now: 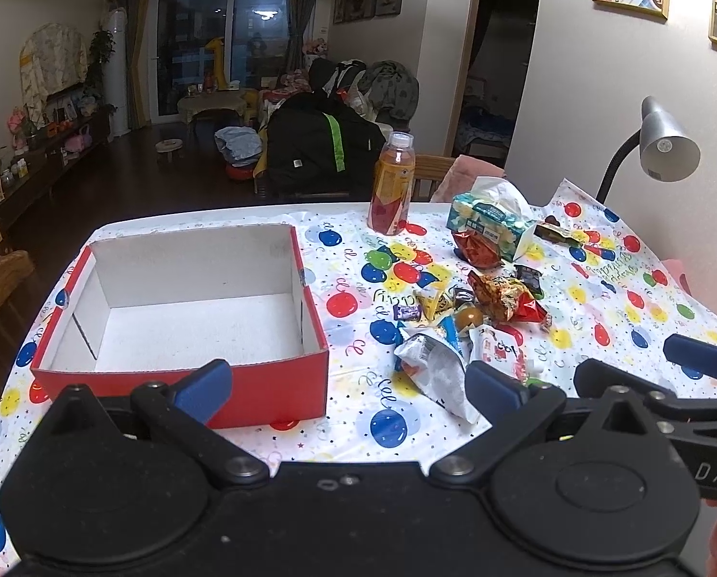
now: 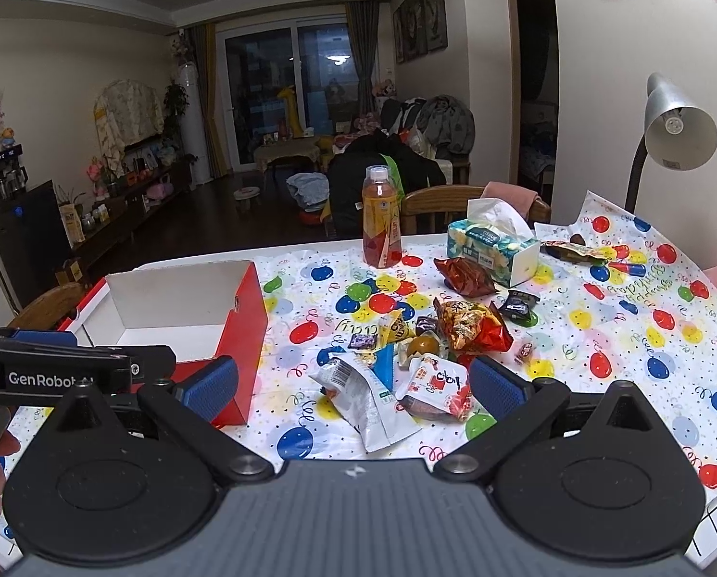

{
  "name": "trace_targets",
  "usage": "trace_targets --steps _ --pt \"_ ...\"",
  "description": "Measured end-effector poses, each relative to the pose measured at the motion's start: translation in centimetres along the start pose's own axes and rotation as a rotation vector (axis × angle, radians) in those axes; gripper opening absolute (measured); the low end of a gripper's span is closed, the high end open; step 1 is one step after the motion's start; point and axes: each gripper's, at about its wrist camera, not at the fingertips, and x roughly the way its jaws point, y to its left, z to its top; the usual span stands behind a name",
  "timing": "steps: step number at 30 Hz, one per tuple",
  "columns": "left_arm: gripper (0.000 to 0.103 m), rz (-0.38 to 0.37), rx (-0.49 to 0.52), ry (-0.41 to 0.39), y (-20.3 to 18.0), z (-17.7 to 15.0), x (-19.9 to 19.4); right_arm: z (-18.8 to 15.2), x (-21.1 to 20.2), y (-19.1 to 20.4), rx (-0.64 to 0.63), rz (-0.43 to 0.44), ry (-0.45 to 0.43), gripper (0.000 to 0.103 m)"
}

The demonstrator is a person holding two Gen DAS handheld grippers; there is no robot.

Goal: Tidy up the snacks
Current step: 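Move both tools toward the snack pile beside the red box, then grasp the silver wrapper with the left tool while the right tool grasps the white-red pouch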

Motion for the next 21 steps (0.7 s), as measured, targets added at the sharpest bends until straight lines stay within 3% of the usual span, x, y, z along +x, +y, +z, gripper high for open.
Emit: trace_targets --steps 14,21 --pt "0.103 -0.040 -0.004 0.038 -1.6 0.4 3.1 0.4 2.4 -3.0 0.030 0.000 0.036 0.103" --pt "0.103 -0.012 -0.024 0.063 -2.5 0.6 5.6 0.2 5.0 -5.8 0.036 -0.023 0.082 0.103"
